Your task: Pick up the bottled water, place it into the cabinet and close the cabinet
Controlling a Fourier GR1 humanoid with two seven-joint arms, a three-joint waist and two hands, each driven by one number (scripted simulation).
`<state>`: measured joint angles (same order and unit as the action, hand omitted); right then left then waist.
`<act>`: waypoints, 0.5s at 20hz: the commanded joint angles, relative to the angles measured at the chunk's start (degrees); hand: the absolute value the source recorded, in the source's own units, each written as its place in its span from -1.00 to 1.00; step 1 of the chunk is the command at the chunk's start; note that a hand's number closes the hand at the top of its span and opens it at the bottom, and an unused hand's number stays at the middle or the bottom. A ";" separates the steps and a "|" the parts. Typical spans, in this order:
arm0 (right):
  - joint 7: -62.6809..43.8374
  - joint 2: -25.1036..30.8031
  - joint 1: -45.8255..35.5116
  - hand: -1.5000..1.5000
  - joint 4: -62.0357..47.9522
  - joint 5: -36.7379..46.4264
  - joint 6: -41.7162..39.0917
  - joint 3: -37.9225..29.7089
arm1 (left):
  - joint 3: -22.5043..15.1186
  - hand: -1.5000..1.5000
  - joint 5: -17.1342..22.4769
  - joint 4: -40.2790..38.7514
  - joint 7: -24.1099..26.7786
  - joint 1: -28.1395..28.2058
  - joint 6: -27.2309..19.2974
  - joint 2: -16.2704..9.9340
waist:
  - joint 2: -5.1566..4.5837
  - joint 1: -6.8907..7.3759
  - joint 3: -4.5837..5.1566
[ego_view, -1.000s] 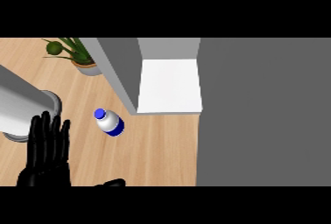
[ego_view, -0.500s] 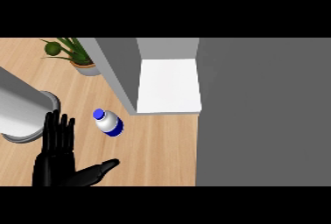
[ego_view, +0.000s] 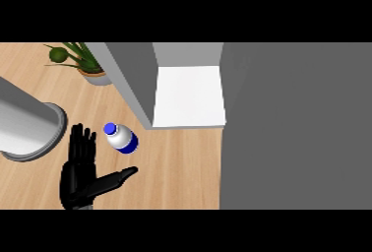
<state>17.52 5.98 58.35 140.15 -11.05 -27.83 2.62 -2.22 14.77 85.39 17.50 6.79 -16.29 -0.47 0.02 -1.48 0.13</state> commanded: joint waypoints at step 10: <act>3.36 2.08 5.45 -1.00 7.11 -5.35 -2.63 -6.39 | 7.42 -1.00 3.72 -23.88 14.23 -9.07 6.16 -0.14 | -0.08 0.54 -0.05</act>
<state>22.71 6.54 62.94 140.00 -10.55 -29.99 0.47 3.12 17.81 67.42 27.72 -0.45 -11.99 -0.42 -0.03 -1.31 0.12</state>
